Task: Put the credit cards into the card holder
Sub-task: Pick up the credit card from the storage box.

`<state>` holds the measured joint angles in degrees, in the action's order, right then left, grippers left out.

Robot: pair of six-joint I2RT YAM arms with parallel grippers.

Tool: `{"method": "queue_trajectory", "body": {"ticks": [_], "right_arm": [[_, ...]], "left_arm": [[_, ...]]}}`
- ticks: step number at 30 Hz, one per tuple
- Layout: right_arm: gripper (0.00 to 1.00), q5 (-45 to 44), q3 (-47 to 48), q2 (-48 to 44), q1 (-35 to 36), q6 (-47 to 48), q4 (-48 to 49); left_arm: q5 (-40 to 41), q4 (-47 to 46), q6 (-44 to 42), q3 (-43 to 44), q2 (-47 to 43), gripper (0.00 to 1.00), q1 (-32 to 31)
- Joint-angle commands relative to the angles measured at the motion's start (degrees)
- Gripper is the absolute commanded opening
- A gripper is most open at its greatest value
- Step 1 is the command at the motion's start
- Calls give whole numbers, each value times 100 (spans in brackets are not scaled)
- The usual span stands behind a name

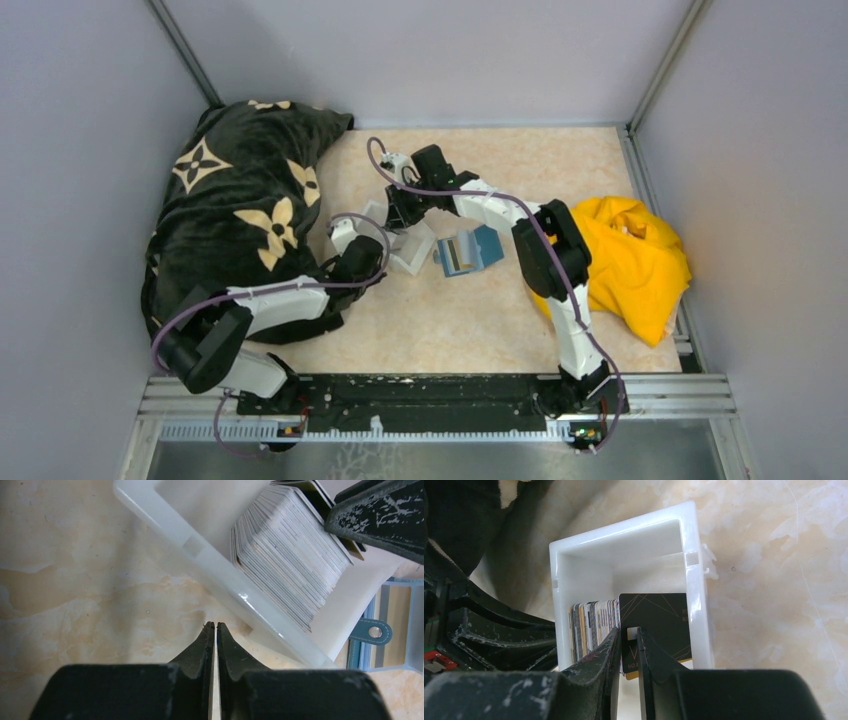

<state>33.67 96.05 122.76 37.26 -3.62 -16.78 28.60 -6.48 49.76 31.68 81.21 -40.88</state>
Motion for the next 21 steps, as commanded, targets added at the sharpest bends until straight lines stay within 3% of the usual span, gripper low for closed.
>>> {"method": "queue_trajectory", "body": {"ticks": [1, 21], "right_arm": [[16, 131, 76, -375, 73, -18, 4], [20, 140, 120, -352, 168, -52, -86]], "left_arm": [[164, -169, 34, 262, 146, 10, 16], [23, -390, -21, 477, 532, 7, 221]]}}
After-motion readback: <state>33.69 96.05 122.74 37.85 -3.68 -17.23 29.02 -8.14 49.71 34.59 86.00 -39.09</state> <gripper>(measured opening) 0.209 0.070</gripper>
